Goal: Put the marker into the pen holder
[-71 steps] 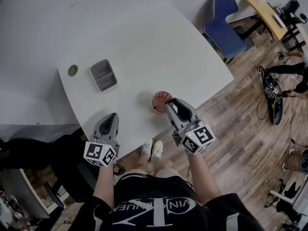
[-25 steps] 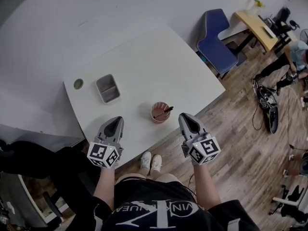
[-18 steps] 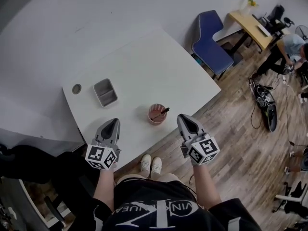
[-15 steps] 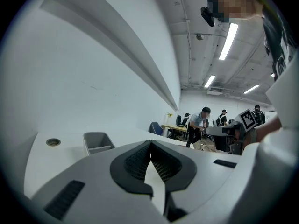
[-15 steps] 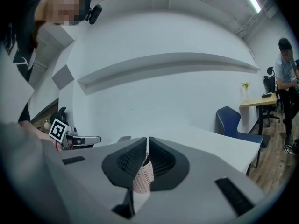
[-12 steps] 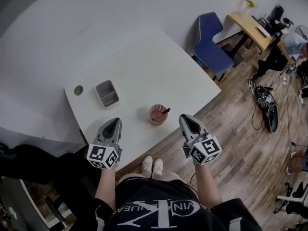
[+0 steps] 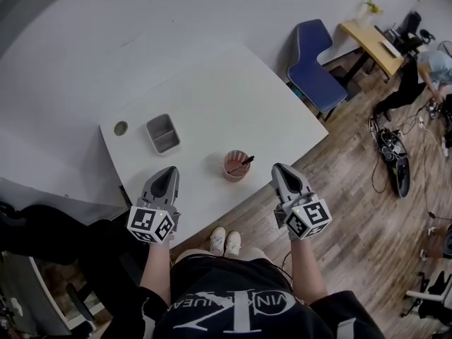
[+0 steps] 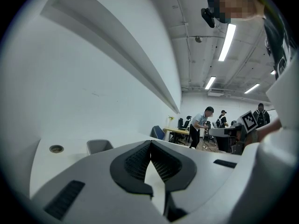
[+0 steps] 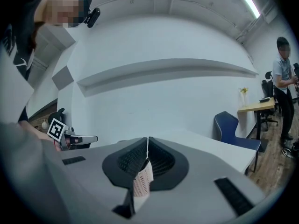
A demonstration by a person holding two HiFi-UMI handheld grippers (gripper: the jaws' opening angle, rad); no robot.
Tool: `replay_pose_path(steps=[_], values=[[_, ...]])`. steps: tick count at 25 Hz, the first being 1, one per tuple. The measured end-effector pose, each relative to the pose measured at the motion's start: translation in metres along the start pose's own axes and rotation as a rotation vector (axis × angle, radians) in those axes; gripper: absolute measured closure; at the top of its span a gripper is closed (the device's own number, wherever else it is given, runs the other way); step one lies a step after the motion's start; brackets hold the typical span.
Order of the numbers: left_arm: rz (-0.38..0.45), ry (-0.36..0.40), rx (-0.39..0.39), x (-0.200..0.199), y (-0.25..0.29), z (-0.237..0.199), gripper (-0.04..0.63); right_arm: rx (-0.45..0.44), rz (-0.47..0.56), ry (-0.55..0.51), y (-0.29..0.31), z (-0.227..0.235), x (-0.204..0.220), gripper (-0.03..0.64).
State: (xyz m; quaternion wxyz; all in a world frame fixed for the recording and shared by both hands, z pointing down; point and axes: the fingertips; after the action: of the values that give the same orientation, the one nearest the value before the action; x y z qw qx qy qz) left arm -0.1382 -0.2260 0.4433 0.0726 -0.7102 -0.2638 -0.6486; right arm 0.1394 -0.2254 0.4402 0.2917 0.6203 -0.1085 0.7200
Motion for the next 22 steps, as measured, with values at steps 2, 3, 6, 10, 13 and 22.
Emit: replay_pose_path(steps=[2, 3, 6, 10, 13, 22], values=[[0.007, 0.004, 0.001, -0.004, 0.000, 0.000, 0.579, 0.001, 0.006, 0.000, 0.000, 0.000, -0.002, 0.589], [0.010, 0.006, 0.001, -0.005, 0.000, 0.000, 0.580, 0.001, 0.008, -0.001, 0.000, -0.001, -0.003, 0.589], [0.020, 0.012, 0.002, -0.009, -0.001, -0.001, 0.580, -0.001, 0.016, -0.003, 0.002, -0.003, -0.005, 0.589], [0.037, 0.023, 0.005, -0.016, 0.000, -0.001, 0.580, -0.005, 0.029, -0.013, 0.003, -0.004, -0.010, 0.589], [0.048, 0.028, 0.004, -0.022, 0.000, 0.000, 0.580, -0.005, 0.038, -0.019, 0.001, -0.003, -0.015, 0.589], [0.069, 0.039, 0.000, -0.032, -0.003, 0.003, 0.580, 0.003, 0.060, -0.017, -0.007, -0.001, -0.022, 0.589]])
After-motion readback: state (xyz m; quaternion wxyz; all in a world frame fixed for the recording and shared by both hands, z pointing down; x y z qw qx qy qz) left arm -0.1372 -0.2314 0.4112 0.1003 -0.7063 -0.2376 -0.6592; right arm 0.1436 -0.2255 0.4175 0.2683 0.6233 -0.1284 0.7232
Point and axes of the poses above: the fingertips, and each gripper's own axes: y forward along the fingers, z to its right, x out of its underside, and after that the axes turned 8 degrees about -z, right-handed
